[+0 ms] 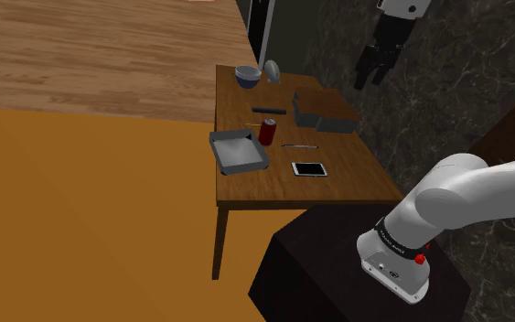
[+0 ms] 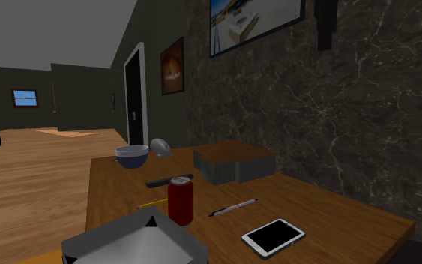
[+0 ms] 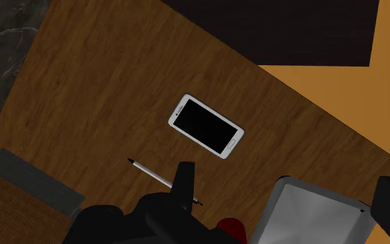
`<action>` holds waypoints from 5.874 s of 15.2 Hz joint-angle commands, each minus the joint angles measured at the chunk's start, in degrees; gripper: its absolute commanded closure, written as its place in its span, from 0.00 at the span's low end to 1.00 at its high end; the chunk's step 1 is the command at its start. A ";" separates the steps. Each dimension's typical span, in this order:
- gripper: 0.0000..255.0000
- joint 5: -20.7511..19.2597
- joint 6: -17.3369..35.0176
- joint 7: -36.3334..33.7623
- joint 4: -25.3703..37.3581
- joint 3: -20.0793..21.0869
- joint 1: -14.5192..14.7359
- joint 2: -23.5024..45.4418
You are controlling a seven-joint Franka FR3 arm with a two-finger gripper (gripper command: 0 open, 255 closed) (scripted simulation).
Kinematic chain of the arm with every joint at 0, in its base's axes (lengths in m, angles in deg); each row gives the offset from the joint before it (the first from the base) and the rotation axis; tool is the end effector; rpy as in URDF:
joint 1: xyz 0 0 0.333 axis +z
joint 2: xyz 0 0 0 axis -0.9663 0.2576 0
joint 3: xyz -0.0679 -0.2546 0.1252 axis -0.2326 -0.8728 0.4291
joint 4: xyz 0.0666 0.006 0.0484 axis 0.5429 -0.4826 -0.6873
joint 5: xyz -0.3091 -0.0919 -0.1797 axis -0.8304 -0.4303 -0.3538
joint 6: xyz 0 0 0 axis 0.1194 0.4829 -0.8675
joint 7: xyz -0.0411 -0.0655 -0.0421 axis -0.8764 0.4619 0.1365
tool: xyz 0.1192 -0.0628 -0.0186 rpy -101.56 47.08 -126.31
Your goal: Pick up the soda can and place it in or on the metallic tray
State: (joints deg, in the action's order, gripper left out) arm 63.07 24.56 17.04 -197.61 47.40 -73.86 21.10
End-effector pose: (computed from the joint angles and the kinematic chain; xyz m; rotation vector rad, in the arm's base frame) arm 0.2980 -0.0114 0.5513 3.1375 -0.0583 -0.0809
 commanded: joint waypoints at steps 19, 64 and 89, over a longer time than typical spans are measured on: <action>0.00 0.57 32.83 0.63 -0.22 -0.84 0.92 30.78; 1.00 2.27 47.34 1.83 15.92 -0.65 1.00 60.11; 1.00 0.96 33.01 -8.95 23.65 3.34 7.16 53.55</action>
State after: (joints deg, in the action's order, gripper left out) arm 64.15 58.11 9.51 -174.95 50.22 -67.46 74.21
